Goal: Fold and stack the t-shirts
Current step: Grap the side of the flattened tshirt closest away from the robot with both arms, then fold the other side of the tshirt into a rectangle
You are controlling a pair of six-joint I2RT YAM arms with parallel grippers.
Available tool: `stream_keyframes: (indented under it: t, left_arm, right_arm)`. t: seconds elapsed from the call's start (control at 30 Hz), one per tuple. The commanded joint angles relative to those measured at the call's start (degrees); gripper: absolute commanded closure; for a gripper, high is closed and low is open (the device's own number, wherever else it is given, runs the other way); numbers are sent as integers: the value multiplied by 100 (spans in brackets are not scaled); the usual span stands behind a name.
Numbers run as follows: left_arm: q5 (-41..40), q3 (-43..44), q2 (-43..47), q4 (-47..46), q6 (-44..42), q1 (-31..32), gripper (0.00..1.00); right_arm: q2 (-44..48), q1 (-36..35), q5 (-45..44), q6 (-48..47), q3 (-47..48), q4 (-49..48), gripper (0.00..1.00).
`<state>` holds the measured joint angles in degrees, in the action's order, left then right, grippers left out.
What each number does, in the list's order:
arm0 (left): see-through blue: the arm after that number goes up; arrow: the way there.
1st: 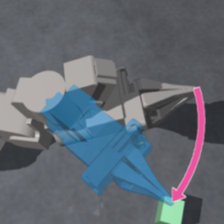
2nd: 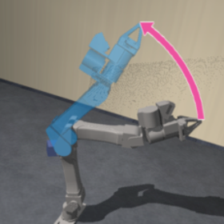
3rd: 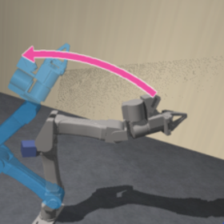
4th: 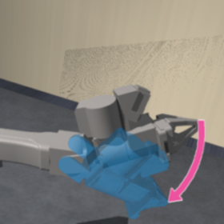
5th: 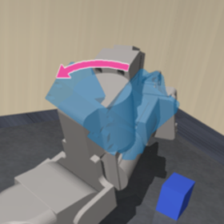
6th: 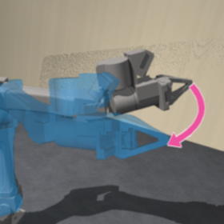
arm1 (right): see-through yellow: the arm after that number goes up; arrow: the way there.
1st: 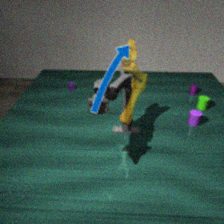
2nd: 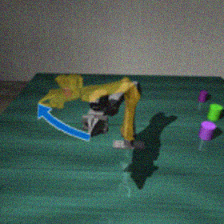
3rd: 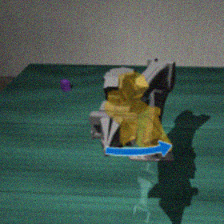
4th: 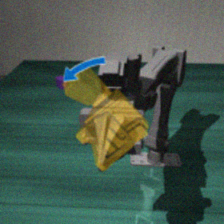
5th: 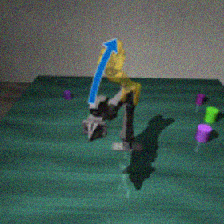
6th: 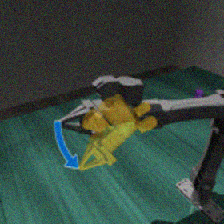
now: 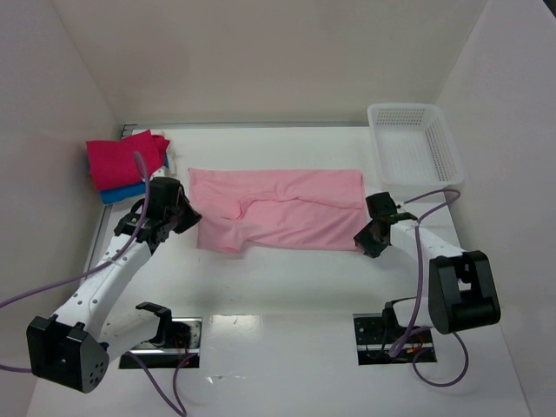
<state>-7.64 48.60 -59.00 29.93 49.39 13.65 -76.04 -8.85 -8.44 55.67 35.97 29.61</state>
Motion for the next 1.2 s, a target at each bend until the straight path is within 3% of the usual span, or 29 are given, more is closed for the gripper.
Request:
stream_keyframes:
  t: [0.0,0.1,0.2,0.3,0.57,0.77,1.17]
  left_arm:
    - [26,-8,64,-146,-105,15,100]
    - [-27,-8,64,-146,-105,15,100]
    - [-27,-8,64,-146,-105,15,100]
    - [-27,50,64,-146,-105,15,100]
    - [-247,601,-91,-146,-333,15,100]
    - [-500,995,-447,-381,-368,-161,100]
    - [-362,1143,-1783,-1147,116,-504,100]
  right_arm:
    - [-309,-116,-232,-47,121,-113,59]
    - [-350,-178,-316,-47,174,-61,68]
    - [-350,-178,-369,-47,174,-60,89]
    - [-298,-178,-446,5,249,76,100]
    - [-63,-178,-501,-337,1304,230,100]
    - [-534,-178,-501,-727,2311,-41,100]
    - [-1922,-73,-448,-1130,3317,-638,100]
